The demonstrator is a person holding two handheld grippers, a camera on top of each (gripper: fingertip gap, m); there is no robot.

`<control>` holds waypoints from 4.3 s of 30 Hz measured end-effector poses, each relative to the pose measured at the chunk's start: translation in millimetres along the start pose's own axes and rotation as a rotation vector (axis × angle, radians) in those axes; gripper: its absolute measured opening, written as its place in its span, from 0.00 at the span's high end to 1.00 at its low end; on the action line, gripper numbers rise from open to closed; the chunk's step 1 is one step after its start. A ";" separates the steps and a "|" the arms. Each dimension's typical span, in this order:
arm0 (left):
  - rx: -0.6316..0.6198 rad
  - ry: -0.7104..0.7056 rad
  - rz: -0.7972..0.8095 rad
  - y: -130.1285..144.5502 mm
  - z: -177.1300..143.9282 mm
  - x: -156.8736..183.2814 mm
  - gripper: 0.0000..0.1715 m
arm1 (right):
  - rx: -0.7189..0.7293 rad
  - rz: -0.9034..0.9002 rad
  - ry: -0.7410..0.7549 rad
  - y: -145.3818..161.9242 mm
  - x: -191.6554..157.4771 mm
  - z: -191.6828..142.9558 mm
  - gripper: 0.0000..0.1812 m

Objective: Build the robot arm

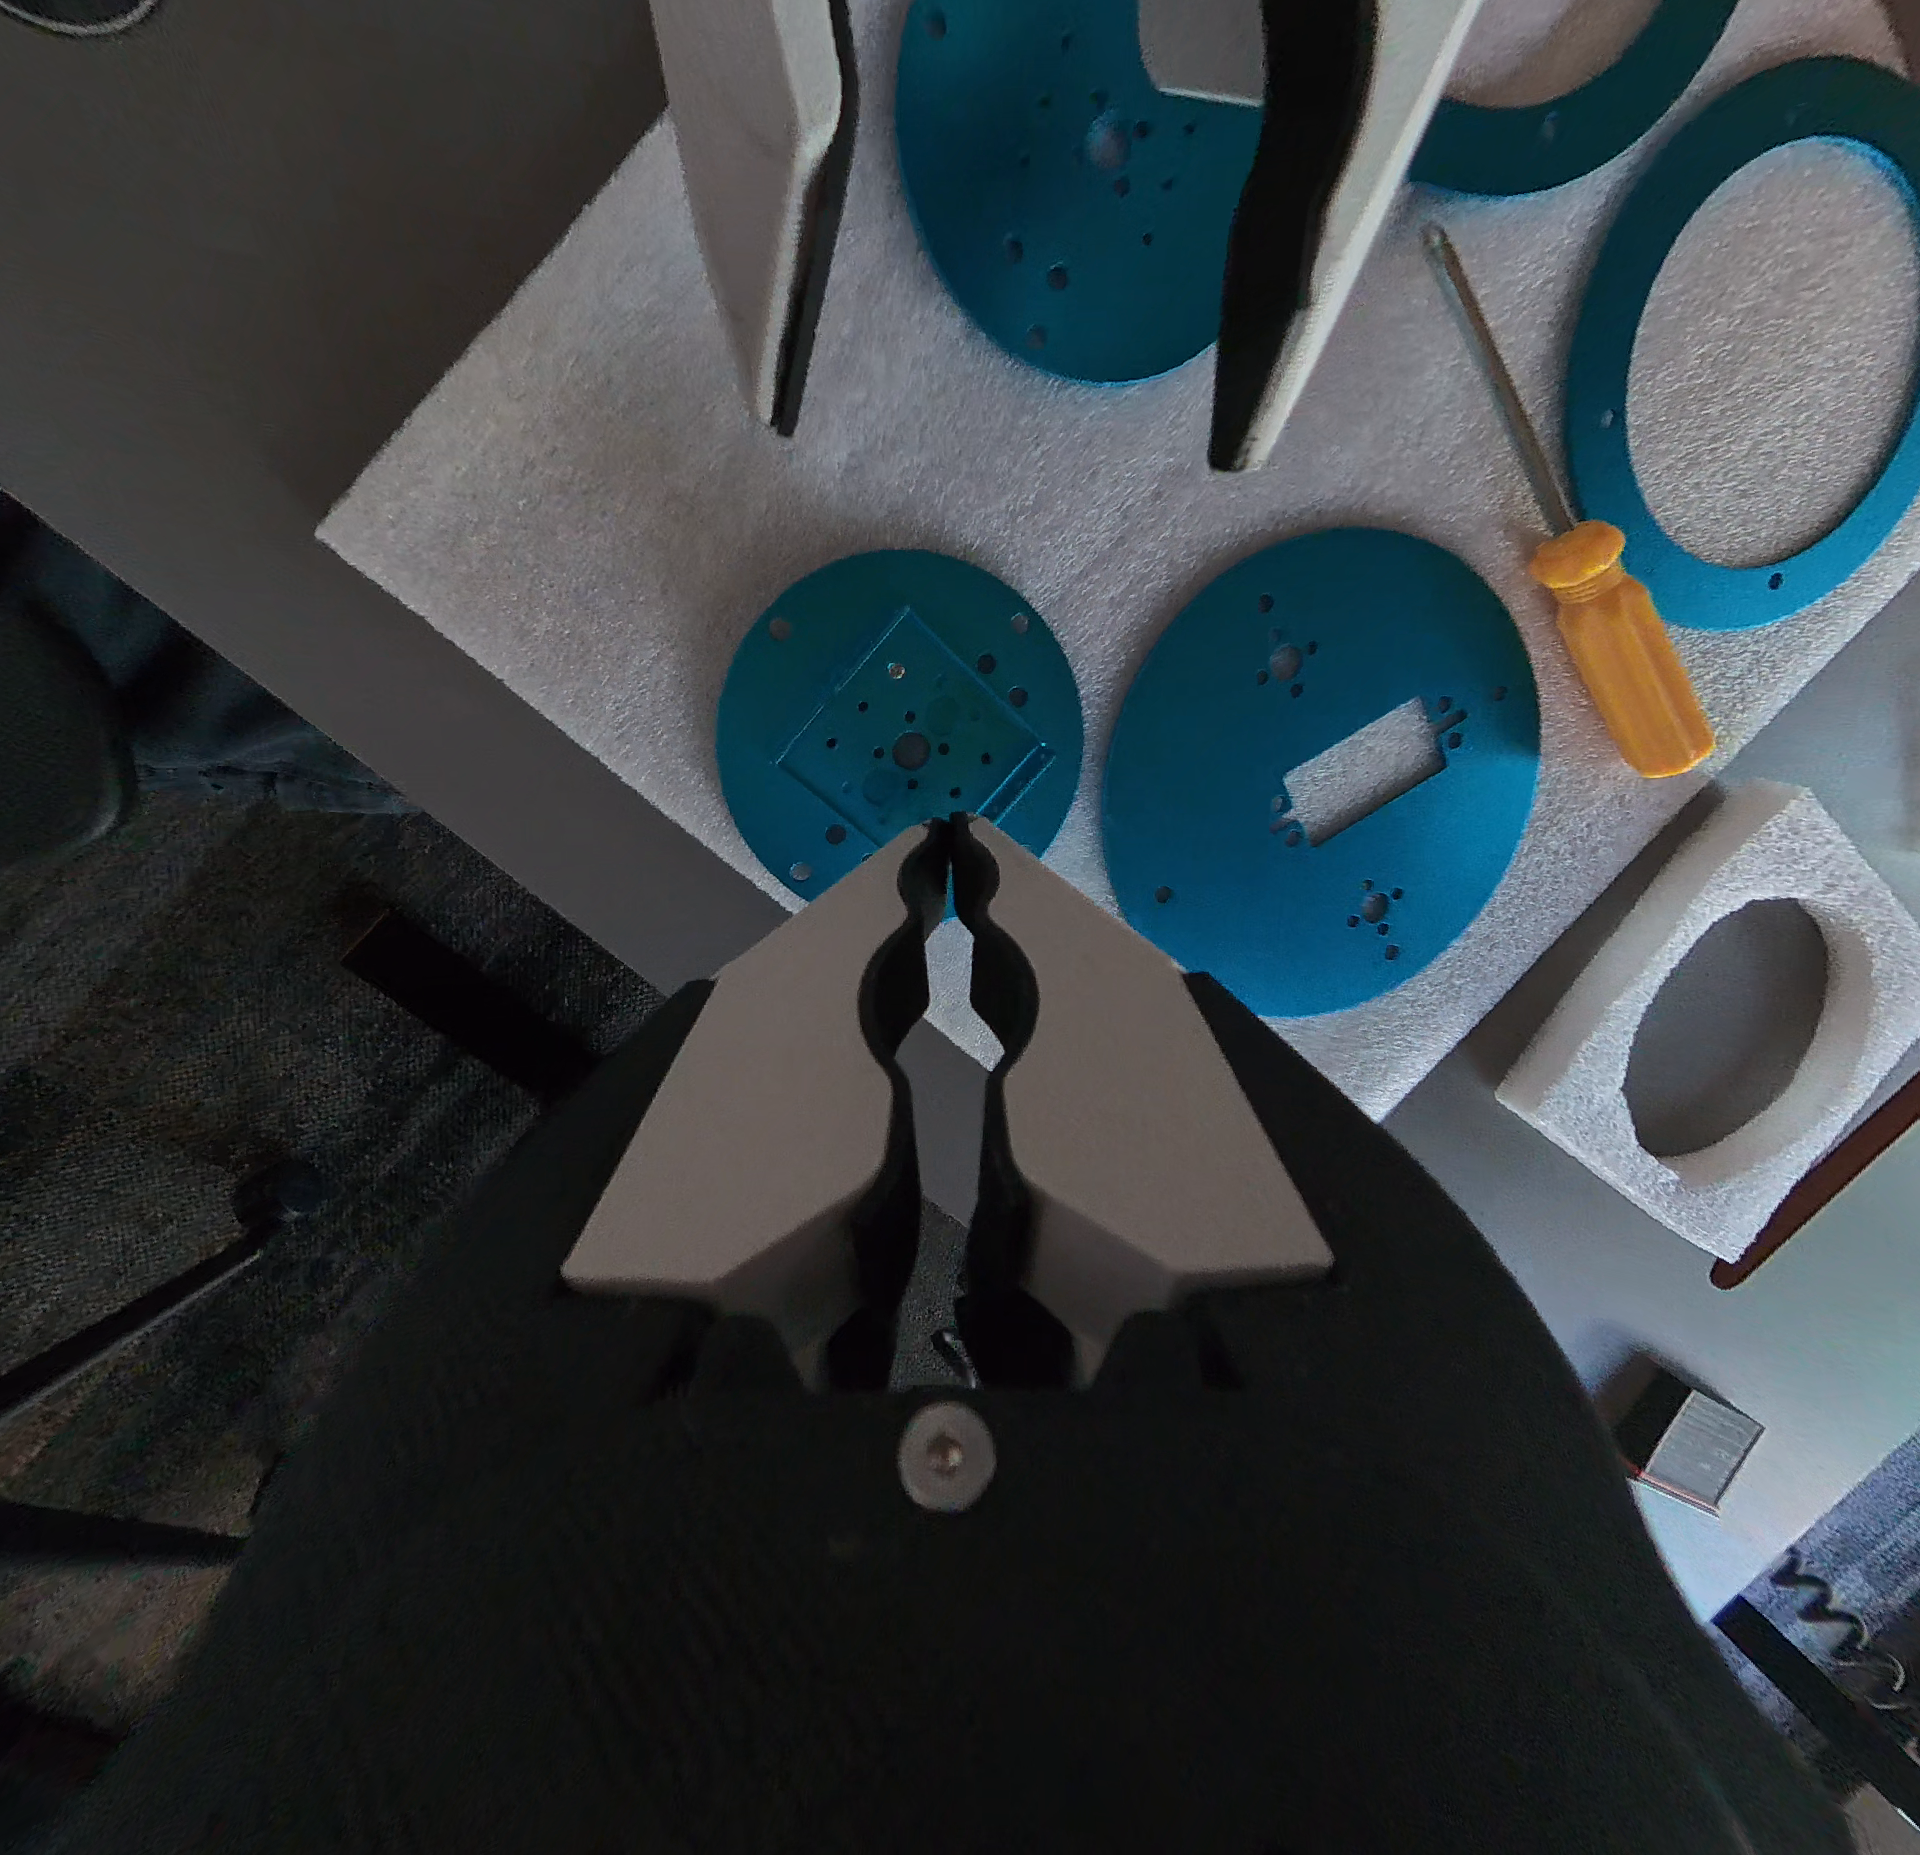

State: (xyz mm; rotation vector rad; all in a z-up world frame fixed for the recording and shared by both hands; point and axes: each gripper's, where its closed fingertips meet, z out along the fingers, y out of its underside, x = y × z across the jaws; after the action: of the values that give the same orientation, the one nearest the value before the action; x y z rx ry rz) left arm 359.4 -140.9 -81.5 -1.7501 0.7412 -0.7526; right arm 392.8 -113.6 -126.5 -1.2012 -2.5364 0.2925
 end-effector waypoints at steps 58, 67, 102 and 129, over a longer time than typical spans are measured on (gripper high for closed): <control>0.125 0.202 -0.065 -103.7 19.3 -8.0 0.67 | 0.884 0.626 0.020 -48.1 57.0 -152.3 0.91; -0.042 0.370 0.139 -92.0 69.5 0.3 0.91 | 0.818 0.662 0.043 -28.0 62.3 -134.6 0.91; -0.028 0.452 0.218 -46.0 66.7 7.8 0.91 | 0.744 0.545 -0.007 -36.7 42.3 -92.7 0.91; -0.045 0.459 0.218 -42.5 65.9 7.3 0.91 | 0.733 0.544 -0.012 -35.8 41.5 -89.4 0.91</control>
State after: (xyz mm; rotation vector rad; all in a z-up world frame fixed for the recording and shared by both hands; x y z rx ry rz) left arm 420.6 -98.0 -56.9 -1.5163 1.2434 -1.0046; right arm 375.4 -99.4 -24.0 -1.4993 -1.7635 1.2193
